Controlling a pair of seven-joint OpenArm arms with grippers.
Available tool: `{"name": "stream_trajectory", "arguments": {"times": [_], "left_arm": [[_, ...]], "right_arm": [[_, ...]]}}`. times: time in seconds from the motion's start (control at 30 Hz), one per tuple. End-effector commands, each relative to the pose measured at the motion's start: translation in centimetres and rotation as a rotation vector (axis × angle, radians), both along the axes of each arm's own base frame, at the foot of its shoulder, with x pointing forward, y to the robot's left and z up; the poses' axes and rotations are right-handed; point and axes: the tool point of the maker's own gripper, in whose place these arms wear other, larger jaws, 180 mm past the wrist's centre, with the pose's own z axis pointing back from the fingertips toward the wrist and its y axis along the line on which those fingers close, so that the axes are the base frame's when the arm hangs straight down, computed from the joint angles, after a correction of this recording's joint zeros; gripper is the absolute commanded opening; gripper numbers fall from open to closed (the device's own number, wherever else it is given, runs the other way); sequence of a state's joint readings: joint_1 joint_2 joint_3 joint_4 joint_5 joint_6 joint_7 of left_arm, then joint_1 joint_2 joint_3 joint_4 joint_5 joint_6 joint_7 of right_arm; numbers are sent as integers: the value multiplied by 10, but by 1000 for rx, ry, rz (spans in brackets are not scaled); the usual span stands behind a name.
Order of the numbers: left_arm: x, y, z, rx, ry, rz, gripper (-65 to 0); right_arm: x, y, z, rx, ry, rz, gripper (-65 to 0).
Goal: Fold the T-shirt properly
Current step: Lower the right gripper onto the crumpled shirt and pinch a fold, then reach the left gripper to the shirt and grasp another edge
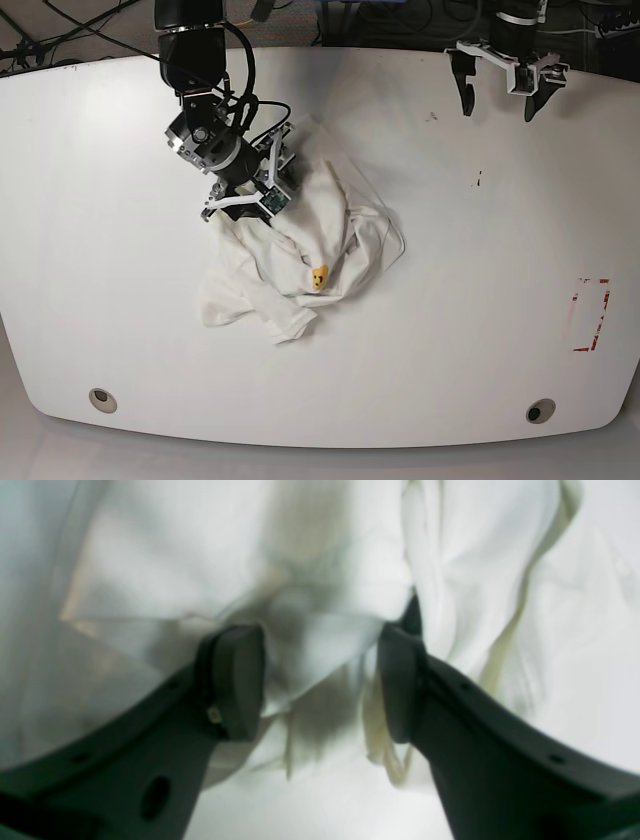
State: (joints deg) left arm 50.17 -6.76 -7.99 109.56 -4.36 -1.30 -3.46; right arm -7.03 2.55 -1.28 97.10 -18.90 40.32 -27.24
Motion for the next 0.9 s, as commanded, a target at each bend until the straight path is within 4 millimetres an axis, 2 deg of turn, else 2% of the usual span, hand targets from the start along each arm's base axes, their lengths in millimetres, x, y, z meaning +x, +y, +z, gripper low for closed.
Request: {"name": "stream_trajectory", "arguments": {"times": [0.0,0.03,0.1,0.17,0.27,0.37,0.47,0.67,0.87], "left_arm": [[6,-2,10,0,-41,-10,-96],[8,-5,10,-7,-48,-16,-96],[12,-10,10,-13,-53,-27,-96],[13,-21,9,6,-49,-81,-96],[21,-43,10,27,-69,-166,-96],[28,-58,12,35,-91,-213,-96],[39,-70,17,27,-118,-237,-96],[50,-89,5,12,-46,-272,-96],[69,-120,8,-15,-39,-341,-92]], "right_arm": [[12,6,23,34,-74,0,-461],[14,8,31,36,-97,2,-541],[16,10,45,39,-136,8,-650],[19,9,63,31,-183,7,-650],[23,4,78,-8,-209,-9,-650],[35,4,100,-22,-261,-15,-650],[51,1,118,-42,-307,-26,-650],[80,-8,157,-87,-392,-58,-650],[106,-15,196,-123,-470,-88,-650]]}}
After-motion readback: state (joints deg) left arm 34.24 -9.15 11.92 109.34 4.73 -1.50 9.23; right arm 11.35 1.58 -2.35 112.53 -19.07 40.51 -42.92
